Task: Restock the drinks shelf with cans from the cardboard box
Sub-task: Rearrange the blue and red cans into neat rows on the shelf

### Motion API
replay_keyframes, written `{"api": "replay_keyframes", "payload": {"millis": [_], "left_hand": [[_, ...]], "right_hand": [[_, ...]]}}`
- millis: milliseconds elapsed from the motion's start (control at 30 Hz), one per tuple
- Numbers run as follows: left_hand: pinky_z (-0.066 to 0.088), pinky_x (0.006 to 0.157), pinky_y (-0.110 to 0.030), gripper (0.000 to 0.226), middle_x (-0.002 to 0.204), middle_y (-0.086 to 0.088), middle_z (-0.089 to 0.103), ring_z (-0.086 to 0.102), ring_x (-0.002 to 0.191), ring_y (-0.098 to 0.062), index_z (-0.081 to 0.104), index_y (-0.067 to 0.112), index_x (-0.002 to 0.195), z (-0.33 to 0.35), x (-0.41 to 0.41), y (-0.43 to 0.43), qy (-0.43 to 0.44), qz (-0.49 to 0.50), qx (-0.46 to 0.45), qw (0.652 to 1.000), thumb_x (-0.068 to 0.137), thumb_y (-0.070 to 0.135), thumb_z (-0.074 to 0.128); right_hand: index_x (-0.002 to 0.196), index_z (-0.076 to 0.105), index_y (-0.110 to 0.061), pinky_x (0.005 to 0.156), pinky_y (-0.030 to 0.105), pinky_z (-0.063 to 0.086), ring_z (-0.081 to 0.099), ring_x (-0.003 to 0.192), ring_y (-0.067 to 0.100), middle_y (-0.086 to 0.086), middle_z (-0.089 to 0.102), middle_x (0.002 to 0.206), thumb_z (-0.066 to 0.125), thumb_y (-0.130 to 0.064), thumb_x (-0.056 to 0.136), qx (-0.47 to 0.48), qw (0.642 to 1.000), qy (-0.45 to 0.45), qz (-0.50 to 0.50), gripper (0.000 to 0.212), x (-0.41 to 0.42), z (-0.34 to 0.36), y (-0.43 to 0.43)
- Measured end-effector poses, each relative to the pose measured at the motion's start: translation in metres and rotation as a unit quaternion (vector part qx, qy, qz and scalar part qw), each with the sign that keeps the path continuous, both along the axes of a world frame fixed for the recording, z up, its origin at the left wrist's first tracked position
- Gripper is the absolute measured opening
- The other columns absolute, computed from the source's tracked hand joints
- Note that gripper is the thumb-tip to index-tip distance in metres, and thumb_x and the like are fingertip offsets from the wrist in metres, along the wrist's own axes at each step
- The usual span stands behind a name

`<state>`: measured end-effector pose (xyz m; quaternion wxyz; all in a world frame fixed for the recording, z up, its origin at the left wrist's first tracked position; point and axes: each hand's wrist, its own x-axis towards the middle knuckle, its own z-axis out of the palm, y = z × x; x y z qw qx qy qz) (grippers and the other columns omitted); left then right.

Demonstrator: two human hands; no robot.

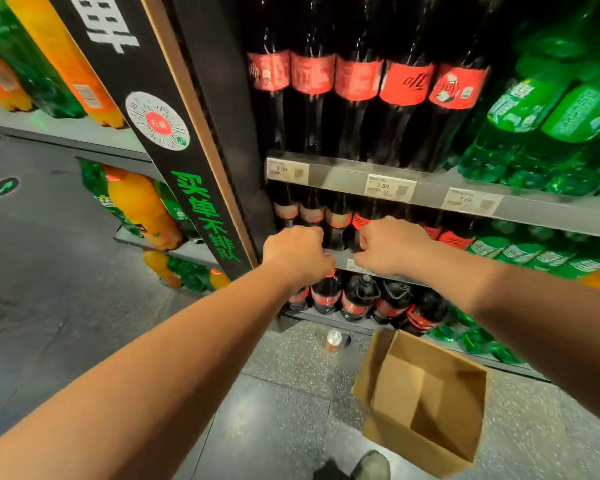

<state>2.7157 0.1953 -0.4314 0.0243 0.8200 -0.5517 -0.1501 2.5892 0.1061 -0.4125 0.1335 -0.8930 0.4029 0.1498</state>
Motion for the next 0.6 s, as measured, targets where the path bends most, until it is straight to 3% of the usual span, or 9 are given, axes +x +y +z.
{"api": "replay_keyframes", "payload": {"millis": [100,233,300,367,500,600], "left_hand": [[0.040,0.069,-0.033,0.028,0.103,-0.005,0.064,0.060,0.098,-0.029,0.058,0.019,0.103,-0.039,0.003,-0.005,0.024,0.005,0.017,1.000,0.083,0.039,0.052],[0.039,0.069,-0.033,0.030,0.103,-0.007,0.066,0.060,0.099,-0.032,0.061,0.019,0.096,-0.104,0.007,-0.005,0.057,-0.002,0.051,0.997,0.084,0.044,0.048],[0.040,0.071,-0.035,0.033,0.107,-0.009,0.066,0.059,0.102,-0.034,0.061,0.018,0.098,-0.139,0.012,-0.005,0.072,-0.001,0.070,0.995,0.086,0.046,0.047],[0.042,0.075,-0.036,0.033,0.114,-0.009,0.064,0.058,0.106,-0.033,0.060,0.020,0.108,-0.177,0.018,-0.005,0.063,-0.018,0.103,0.993,0.085,0.042,0.051],[0.045,0.081,-0.037,0.040,0.121,-0.009,0.061,0.056,0.112,-0.032,0.056,0.022,0.121,-0.261,0.025,0.001,0.070,-0.024,0.153,0.985,0.085,0.041,0.055],[0.042,0.076,-0.033,0.041,0.122,-0.007,0.060,0.057,0.111,-0.030,0.055,0.023,0.123,-0.336,0.026,0.012,0.072,-0.022,0.184,0.980,0.085,0.040,0.055]], "right_hand": [[0.086,0.056,-0.019,0.065,0.030,0.039,0.051,0.077,0.027,0.003,0.054,0.085,0.056,-0.033,0.082,0.014,1.000,0.003,0.000,0.014,0.000,-0.042,-0.003],[0.075,0.054,-0.017,0.055,0.024,0.034,0.051,0.076,0.027,0.009,0.057,0.085,0.052,-0.037,0.084,0.057,0.998,0.023,0.009,0.022,0.000,-0.110,-0.002],[0.085,0.059,-0.017,0.068,0.026,0.045,0.057,0.093,0.031,0.011,0.061,0.098,0.051,-0.039,0.087,0.081,0.996,0.042,0.002,0.023,0.002,-0.150,-0.003],[0.098,0.062,-0.016,0.081,0.031,0.046,0.059,0.104,0.032,0.012,0.062,0.109,0.053,-0.036,0.087,0.099,0.993,0.059,-0.017,0.025,0.005,-0.191,-0.003],[0.101,0.062,-0.012,0.081,0.034,0.047,0.060,0.104,0.034,0.015,0.062,0.104,0.057,-0.031,0.087,0.140,0.988,0.061,-0.037,0.025,0.003,-0.278,-0.006],[0.108,0.063,-0.014,0.079,0.034,0.049,0.060,0.099,0.033,0.012,0.063,0.108,0.059,-0.033,0.085,0.149,0.985,0.057,-0.072,0.030,0.002,-0.349,-0.012]]}}
